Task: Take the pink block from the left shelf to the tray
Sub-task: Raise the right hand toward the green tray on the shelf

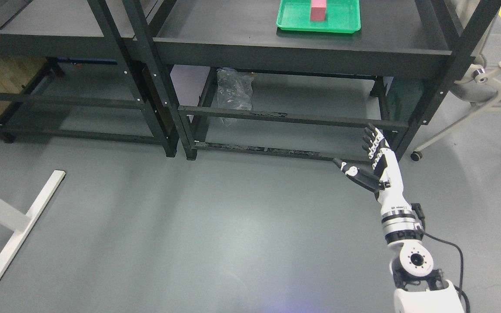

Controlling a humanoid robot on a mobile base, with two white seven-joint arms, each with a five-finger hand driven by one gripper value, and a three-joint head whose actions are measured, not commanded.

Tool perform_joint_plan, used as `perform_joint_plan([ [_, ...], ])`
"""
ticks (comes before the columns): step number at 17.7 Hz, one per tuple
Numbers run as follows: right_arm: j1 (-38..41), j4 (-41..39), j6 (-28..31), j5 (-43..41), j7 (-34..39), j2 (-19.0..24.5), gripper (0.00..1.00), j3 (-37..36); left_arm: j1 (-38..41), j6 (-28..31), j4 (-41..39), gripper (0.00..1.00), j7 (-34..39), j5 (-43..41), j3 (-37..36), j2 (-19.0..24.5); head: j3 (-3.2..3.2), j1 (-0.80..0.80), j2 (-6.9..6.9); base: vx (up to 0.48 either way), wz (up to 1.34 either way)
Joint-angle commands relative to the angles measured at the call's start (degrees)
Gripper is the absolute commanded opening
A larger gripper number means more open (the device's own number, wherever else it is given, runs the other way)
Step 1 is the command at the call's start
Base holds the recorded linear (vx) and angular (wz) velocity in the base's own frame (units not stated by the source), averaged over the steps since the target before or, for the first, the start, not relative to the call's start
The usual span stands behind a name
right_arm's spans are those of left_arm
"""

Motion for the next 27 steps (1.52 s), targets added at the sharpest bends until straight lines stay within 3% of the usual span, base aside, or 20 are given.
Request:
perform_joint_plan([
  [1, 0.9, -0.1, 0.0, -1.1, -0.1, -1.0, 1.0, 0.0, 0.0, 0.2, -1.0, 1.0, 0.0, 0.0, -0.1, 1.0, 0.0, 0.0, 0.0, 0.0, 0.0],
  [23, 0.6, -2.6, -2.6, -1.1, -0.3, -1.0, 1.0, -1.5, 0.0, 0.2, -1.0, 1.0, 0.0, 0.0, 0.1, 1.0, 0.0, 0.0, 0.0, 0.011, 0.0],
  [27, 0.4, -4.0, -2.9, -0.6, -1.1, -1.0, 1.0, -4.4, 0.0, 0.2, -1.0, 1.0, 0.0, 0.0, 0.1, 1.0, 0.0, 0.0, 0.0, 0.037, 0.0],
])
